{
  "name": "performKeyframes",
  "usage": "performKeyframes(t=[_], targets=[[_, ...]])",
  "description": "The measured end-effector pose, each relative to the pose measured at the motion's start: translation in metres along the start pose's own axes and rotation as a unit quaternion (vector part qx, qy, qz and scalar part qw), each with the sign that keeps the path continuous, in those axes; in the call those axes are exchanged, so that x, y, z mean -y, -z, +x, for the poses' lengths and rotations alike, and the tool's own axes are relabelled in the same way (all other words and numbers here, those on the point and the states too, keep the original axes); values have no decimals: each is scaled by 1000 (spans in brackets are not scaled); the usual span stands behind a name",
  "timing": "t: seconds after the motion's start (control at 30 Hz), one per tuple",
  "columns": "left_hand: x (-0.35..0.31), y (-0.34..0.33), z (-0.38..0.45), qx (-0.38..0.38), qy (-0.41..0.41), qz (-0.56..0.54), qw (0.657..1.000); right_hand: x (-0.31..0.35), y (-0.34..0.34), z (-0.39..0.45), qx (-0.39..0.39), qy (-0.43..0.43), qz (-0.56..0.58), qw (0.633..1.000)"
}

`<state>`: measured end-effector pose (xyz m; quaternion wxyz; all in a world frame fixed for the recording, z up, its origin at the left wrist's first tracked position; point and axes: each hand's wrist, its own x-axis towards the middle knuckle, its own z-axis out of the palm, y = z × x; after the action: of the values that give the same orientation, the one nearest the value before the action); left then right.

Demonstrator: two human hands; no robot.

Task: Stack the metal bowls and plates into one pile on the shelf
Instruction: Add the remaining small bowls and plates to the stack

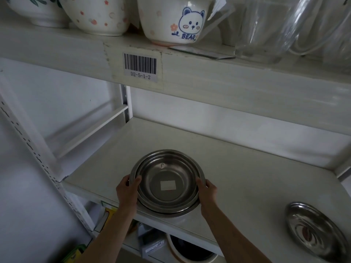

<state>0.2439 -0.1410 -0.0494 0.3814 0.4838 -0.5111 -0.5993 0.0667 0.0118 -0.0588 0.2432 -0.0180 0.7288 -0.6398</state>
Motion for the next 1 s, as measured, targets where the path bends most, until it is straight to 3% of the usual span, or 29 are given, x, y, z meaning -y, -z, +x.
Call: performKeyframes(t=[1.0], targets=[[4, -117, -63, 126, -8, 31, 992, -9, 142, -2, -146, 3, 54, 988]])
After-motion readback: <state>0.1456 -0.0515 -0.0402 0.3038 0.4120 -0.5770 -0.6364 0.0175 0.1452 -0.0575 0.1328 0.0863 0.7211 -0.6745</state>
